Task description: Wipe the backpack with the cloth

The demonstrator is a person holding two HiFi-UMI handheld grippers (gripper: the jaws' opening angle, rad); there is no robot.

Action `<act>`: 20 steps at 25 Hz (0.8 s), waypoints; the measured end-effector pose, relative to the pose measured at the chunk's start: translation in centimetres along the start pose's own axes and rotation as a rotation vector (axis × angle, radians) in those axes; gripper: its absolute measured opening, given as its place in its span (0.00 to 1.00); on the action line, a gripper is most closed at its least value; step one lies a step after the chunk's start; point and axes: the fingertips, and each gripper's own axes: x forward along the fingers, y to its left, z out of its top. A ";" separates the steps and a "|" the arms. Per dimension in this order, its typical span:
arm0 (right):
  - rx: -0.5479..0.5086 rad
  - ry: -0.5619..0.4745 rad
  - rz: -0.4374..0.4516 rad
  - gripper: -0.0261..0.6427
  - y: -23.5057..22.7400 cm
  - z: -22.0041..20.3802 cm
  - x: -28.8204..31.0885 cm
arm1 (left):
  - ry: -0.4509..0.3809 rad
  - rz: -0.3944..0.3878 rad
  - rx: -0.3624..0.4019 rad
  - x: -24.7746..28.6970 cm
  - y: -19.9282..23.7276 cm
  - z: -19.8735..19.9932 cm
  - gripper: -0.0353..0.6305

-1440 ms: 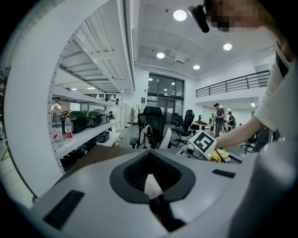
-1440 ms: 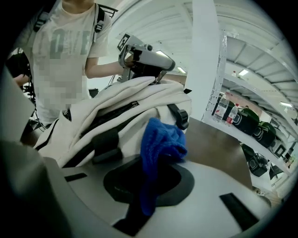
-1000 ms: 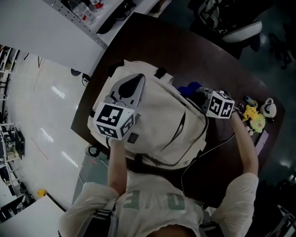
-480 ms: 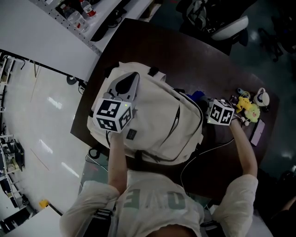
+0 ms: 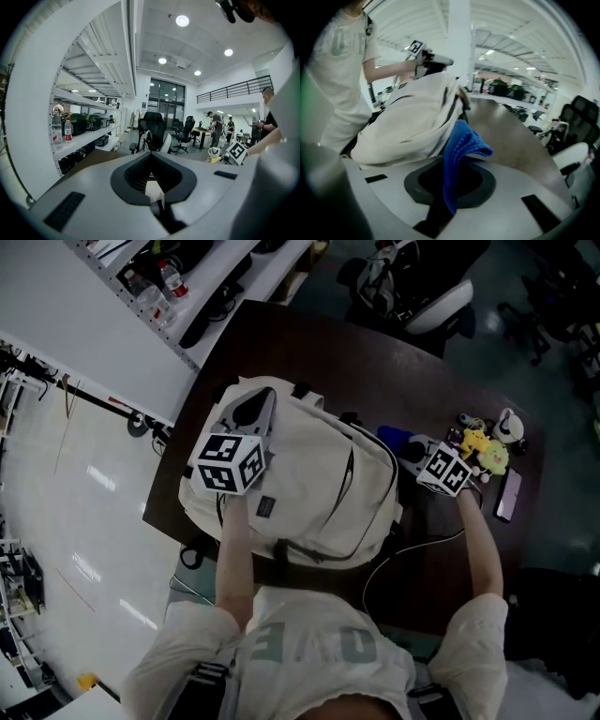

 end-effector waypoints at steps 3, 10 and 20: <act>0.117 -0.126 -0.233 0.10 -3.4 2.5 -2.6 | -0.065 -0.022 -0.021 -1.0 -0.7 1.7 0.06; 0.269 -0.415 -0.548 0.10 -4.0 9.7 -9.7 | -0.175 -0.182 -0.025 -2.0 -7.9 4.8 0.06; 0.322 -0.629 -0.730 0.10 6.4 14.8 -18.0 | -0.238 -0.432 0.007 -5.7 -21.2 4.9 0.06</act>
